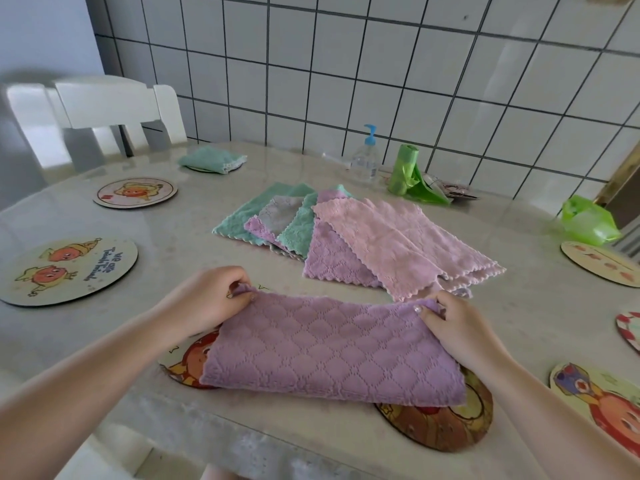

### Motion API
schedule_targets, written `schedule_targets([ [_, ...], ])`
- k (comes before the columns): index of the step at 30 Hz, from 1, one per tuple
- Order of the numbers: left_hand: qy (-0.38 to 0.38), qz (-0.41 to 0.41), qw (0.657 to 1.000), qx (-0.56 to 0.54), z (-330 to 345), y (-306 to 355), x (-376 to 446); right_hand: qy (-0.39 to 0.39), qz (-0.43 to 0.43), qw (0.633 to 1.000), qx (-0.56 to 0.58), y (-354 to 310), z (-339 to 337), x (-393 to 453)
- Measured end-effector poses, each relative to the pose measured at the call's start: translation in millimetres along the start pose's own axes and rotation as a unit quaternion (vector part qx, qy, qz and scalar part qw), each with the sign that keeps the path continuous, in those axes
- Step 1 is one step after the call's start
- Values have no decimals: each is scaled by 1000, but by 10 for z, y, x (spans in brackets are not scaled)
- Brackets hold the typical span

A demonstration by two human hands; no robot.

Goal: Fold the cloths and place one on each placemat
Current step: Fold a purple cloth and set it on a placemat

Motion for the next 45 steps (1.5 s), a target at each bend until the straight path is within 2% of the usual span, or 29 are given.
schedule_targets([
  [3, -12, -17, 999, -28, -7, -28, -10, -21, -1, 999, 32, 14, 2, -26],
  [7, -12, -50, 989, -140, -45, -117, -113, -53, -26, 991, 117, -9, -52, -175],
  [10, -3, -11, 985, -172, -70, -79, -189, -64, -75, 992, 77, -68, -44, -295],
  [18, 33, 42, 995, -89, -70, 52, -187, -32, -104, 994, -6, -167, -10, -296],
  [25, 6, 27, 999, 29, -35, 102, -215, -75, -74, 992, -74, -169, 55, -244],
  [27, 20, 40, 995, 86, -87, 270, -267, -43, -76, 989, -118, -240, 2, -287],
  [29, 21, 97, 991, 95, -52, 631, -315, -10, -118, 979, -164, -472, 1, -408],
  [33, -63, 175, 975, 120, 458, 1265, -346, -83, -171, 964, -186, -963, 389, -633],
  [35, -64, 190, 966, 164, 681, 1311, -298, -109, -164, 960, -199, -1047, 584, -640],
  [40, -65, 179, 963, 188, 798, 1121, -296, -134, -139, 950, -245, -849, 782, -573],
  [45, -117, 132, 962, 209, 710, 944, -331, -135, -119, 948, -262, -634, 648, -544],
])
Point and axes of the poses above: each hand's wrist, its own x-axis towards the middle knuckle, its own z-axis out of the palm, y = z × x, the point moved 10 cm from there along x, towards the middle knuckle, and after that the axes turned 6 degrees about z, right-handed, at the moved point
